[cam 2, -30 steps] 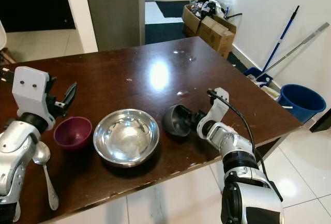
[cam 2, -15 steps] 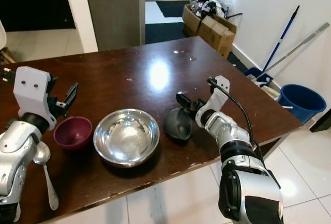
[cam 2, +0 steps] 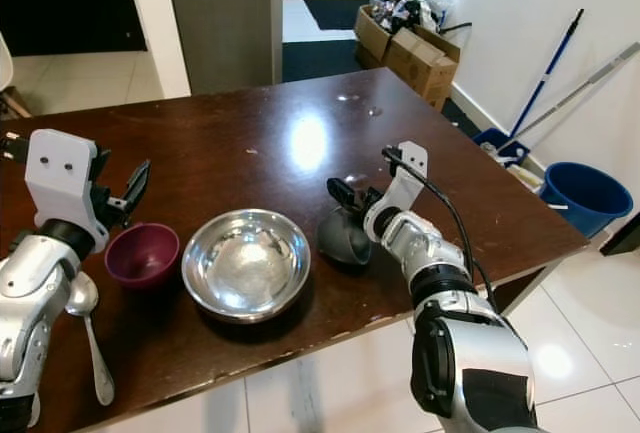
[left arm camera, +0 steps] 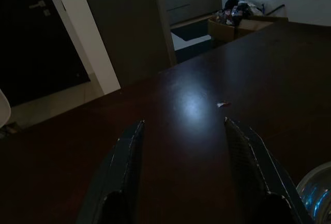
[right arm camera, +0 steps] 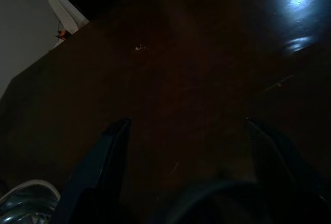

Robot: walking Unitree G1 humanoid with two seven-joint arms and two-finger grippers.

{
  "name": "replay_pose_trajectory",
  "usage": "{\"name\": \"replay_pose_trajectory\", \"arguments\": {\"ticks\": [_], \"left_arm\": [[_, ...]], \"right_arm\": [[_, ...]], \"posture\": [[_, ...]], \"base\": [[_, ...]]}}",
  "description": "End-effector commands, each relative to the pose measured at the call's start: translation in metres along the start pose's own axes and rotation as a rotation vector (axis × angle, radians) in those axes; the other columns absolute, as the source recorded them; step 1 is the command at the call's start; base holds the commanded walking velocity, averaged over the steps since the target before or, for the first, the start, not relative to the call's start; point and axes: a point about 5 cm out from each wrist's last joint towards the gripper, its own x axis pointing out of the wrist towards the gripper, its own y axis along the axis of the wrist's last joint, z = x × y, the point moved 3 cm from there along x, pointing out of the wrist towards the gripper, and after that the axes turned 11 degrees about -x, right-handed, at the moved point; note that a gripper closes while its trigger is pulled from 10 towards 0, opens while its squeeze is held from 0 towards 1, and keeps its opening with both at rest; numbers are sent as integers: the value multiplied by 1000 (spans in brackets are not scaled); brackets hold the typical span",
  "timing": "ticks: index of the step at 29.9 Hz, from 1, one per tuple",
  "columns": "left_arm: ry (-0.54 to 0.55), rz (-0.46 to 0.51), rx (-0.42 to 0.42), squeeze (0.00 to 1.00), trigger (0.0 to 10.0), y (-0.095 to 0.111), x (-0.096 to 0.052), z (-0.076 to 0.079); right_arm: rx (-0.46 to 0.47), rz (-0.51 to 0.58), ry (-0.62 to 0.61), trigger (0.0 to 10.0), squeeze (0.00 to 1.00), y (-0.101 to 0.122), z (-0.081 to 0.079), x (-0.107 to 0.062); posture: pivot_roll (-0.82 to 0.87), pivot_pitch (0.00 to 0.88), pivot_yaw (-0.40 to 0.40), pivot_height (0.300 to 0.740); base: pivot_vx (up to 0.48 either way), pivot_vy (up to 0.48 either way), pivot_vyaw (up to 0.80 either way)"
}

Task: Setting the table

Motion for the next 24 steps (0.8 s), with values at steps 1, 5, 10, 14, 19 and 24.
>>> {"name": "replay_pose_trajectory", "arguments": {"ticks": [1, 5, 10, 14, 19, 24], "left_arm": [[4, -3, 9, 0, 10000, 0, -3, 1], [8, -1, 6, 0, 10000, 0, -4, 1], [5, -2, -6, 0, 10000, -2, -3, 4], [-4, -4, -14, 0, 10000, -4, 0, 7], [-25, -3, -21, 0, 10000, -5, 5, 13], [-35, -1, -27, 0, 10000, -6, 9, 15]], "right_arm": [[-38, 21, 0, 10000, 0, 9, -4, 3], [-167, 28, -1, 10000, 0, 17, -2, 2], [-470, 70, 24, 10000, 0, 29, 4, -7], [-537, 154, 90, 10000, 0, 38, -1, -17], [-573, 223, 211, 10000, 0, 35, -22, -51], [-577, 172, 195, 10000, 0, 17, -25, -86]], "posture": [[75, 53, 53, 740], [65, 52, 50, 740], [38, 48, 54, 740], [18, 43, 62, 740], [-16, 31, 69, 740], [-50, 21, 75, 740]], "base": [[0, 0, 0], [0, 0, 0], [0, 0, 0], [0, 0, 0], [0, 0, 0], [0, 0, 0]]}}
